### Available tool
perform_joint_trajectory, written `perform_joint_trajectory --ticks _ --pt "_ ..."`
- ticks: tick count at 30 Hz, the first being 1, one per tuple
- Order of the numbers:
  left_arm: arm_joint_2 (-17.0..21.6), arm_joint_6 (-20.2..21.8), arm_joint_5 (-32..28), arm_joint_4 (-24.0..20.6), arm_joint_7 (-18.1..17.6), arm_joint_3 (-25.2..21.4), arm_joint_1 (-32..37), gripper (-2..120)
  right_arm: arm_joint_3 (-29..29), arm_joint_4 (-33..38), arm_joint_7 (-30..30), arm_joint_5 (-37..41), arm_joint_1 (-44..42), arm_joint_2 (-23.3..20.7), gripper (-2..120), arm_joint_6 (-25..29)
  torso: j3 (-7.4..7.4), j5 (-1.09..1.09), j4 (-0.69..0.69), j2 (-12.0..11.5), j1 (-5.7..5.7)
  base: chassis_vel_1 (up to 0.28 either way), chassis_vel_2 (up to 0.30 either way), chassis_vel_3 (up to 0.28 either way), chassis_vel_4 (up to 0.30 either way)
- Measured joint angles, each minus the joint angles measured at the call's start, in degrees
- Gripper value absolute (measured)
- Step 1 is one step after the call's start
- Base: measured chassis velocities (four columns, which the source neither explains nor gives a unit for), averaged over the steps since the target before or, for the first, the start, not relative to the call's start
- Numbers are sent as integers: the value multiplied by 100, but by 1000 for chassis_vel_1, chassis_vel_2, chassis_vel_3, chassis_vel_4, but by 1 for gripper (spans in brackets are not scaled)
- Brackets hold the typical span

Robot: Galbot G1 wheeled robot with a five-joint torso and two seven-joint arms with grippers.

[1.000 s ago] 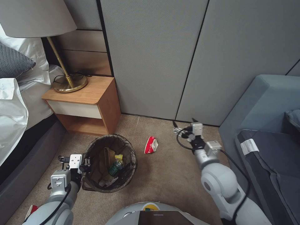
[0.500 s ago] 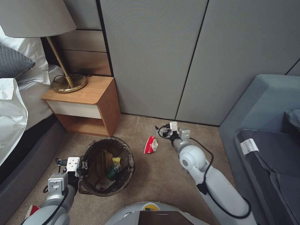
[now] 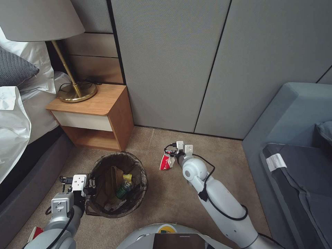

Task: Pick up the trash bin, then pick up the garbage from the floor and place it into the trash bin.

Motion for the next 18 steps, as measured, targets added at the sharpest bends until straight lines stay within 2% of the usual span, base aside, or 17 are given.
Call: perform_joint_trajectory --ticks 8,18 --pt "3 19 -11 0 11 60 -51 4 -97 -745 18 -1 252 157 100 -7 0 1 0 0 0 0 0 0 0" --pt "23 65 -115 0 5 59 -69 4 -129 -1778 -31 -128 573 567 100 76 0 1 0 0 0 0 0 0 0"
